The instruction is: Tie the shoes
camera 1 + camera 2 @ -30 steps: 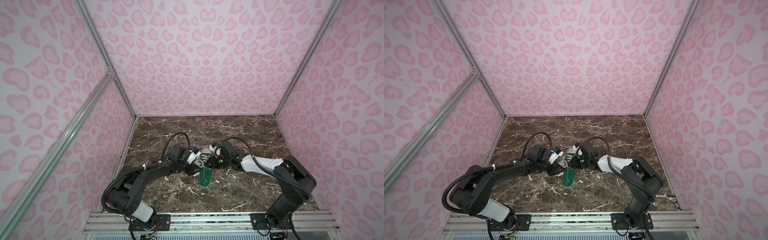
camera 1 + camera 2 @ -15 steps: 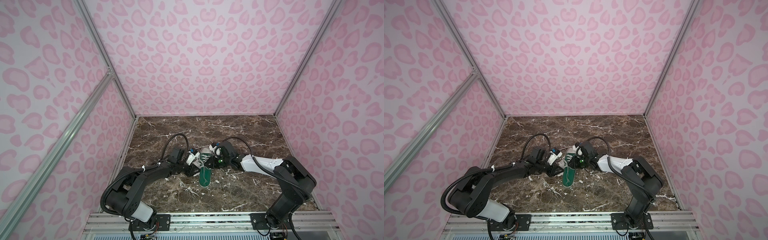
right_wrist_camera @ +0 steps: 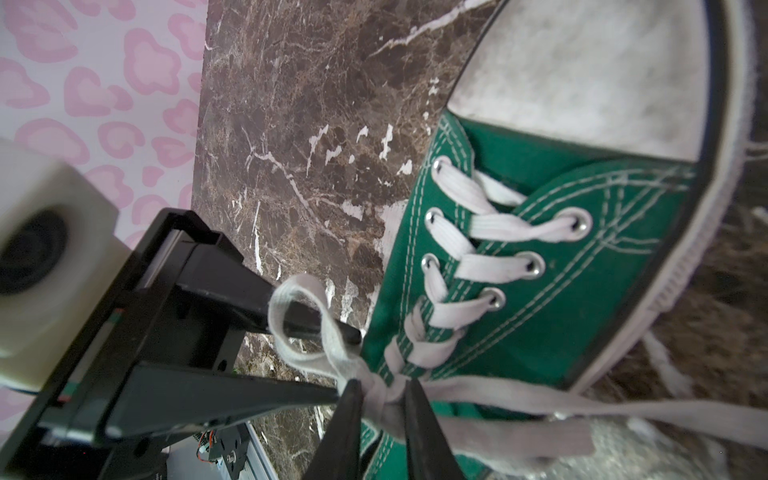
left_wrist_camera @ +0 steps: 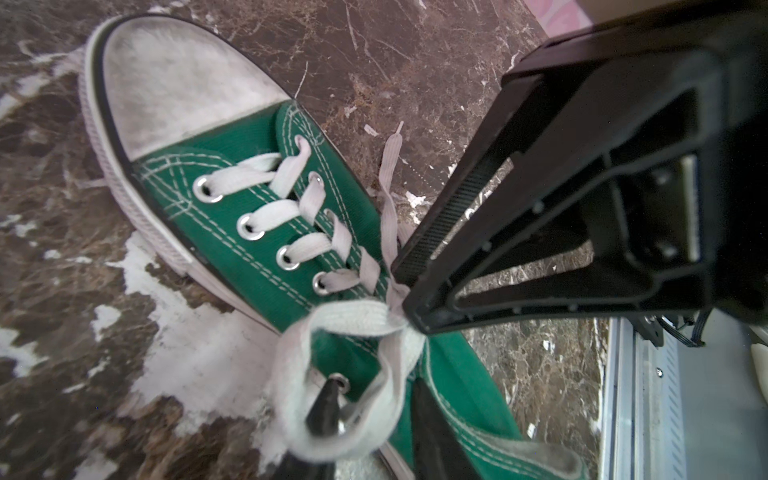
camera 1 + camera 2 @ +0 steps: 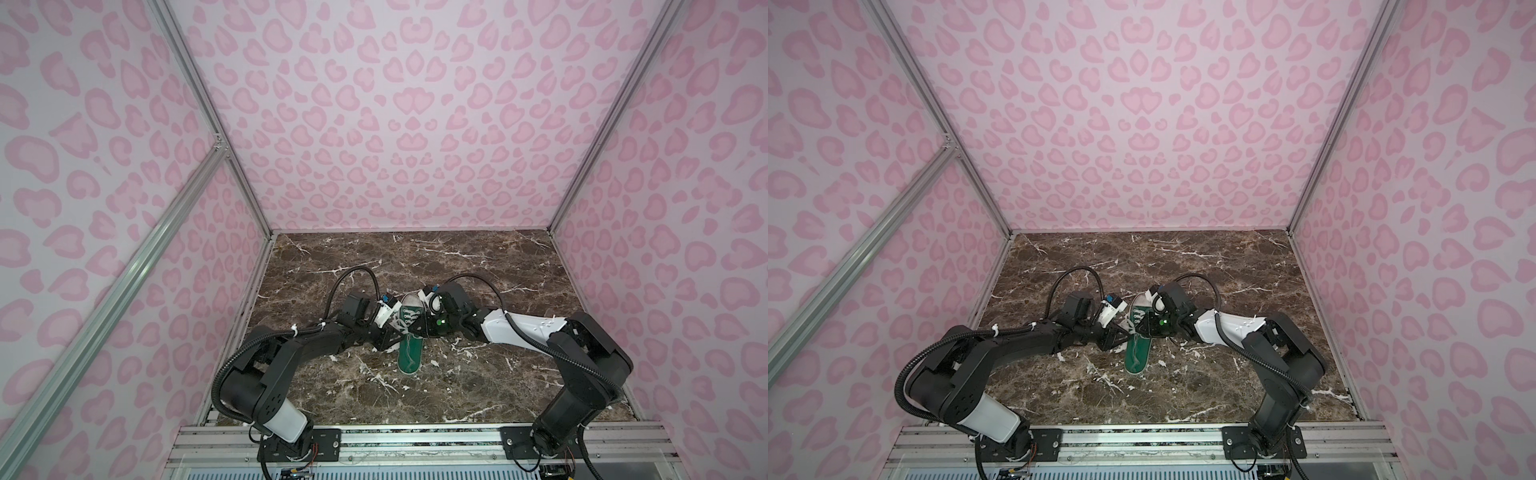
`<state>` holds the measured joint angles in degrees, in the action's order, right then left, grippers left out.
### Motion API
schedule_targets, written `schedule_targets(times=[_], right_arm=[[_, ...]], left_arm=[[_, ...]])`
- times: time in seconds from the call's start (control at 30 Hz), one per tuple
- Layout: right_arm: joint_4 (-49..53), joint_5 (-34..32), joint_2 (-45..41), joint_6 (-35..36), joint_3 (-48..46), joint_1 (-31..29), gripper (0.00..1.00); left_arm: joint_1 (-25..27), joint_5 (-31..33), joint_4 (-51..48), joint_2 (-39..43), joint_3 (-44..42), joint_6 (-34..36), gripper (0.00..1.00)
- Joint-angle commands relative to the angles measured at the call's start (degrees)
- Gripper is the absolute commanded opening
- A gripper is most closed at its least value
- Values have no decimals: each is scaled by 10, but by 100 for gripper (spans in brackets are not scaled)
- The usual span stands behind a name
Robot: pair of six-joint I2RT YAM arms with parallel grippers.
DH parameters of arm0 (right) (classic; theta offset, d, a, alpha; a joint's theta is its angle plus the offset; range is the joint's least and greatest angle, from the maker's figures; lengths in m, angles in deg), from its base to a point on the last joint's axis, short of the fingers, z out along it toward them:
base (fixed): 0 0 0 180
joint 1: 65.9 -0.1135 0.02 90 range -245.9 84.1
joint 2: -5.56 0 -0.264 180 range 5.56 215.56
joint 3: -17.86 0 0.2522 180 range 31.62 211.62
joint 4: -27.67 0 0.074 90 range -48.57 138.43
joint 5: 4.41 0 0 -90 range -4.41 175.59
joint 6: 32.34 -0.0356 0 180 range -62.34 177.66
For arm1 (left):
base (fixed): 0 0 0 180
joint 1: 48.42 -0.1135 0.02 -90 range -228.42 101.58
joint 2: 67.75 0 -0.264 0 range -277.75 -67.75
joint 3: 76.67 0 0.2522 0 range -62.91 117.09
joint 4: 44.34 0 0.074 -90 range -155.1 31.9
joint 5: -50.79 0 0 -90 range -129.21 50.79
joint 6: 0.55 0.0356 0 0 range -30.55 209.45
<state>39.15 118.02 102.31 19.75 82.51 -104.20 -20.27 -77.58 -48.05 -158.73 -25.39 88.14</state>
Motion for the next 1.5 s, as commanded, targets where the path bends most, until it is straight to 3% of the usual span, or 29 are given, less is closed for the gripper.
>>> schedule_targets(times=[0.0,0.07,0.37,0.93,1.47], right_arm=[[-4,1,0,5,2,0,21],[-4,1,0,5,3,-1,21],[1,-3,2,7,6,-2,21],[7,-9,6,9,6,-2,18],[13,-18,3,13,4,-4,17]], left_arm=[[1,-23,26,-5,8,3,20],[0,-22,20,-4,9,5,15],[0,12,-22,5,4,6,9],[0,62,-87,60,0,19,4],[0,121,-105,99,-17,-16,3]])
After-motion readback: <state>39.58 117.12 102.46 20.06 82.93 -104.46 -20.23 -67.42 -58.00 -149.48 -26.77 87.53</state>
